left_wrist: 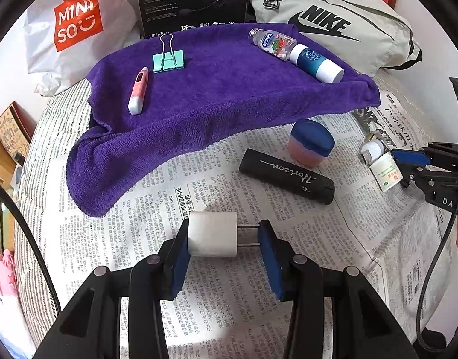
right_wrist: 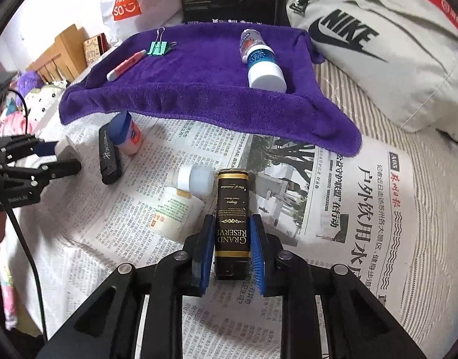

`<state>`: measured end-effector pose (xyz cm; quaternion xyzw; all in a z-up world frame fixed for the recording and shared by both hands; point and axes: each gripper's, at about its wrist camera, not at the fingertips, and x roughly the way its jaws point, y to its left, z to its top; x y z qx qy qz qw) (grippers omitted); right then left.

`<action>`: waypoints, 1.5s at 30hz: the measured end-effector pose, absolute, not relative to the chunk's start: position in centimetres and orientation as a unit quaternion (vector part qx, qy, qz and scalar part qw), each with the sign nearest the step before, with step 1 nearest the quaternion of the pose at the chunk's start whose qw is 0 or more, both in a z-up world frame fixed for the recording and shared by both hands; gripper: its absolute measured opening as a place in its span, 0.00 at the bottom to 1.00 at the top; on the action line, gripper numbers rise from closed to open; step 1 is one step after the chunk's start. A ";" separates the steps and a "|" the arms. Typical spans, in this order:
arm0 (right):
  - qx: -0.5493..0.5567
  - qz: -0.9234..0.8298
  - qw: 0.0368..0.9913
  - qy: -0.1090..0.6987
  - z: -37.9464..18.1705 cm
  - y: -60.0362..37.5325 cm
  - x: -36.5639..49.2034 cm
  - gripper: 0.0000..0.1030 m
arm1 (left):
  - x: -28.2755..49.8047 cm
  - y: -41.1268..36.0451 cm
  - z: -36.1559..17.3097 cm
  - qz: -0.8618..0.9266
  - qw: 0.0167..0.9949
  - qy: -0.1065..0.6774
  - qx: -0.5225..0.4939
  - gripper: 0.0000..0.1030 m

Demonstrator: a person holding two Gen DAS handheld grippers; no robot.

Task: Organize rigid objects
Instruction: 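Carry charger and dark bottle onto the purple towel and open both grippers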

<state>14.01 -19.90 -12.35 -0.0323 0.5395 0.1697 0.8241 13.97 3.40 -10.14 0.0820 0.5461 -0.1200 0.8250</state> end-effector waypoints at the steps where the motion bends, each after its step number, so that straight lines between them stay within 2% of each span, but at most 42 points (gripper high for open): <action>1: -0.025 0.172 0.822 0.542 -12.2 -20.1 14.1 0.23 | 13.9 3.4 -10.0 -0.120 0.826 0.545 0.082 0.40; 28: -0.011 0.221 0.841 0.494 -6.1 -18.9 19.1 0.23 | 19.3 6.9 -5.0 -0.106 0.850 0.514 0.046 0.40; 45: -0.051 0.223 0.828 0.512 -8.6 -13.7 27.9 0.23 | 25.1 8.7 -7.7 -0.081 0.835 0.544 0.013 0.40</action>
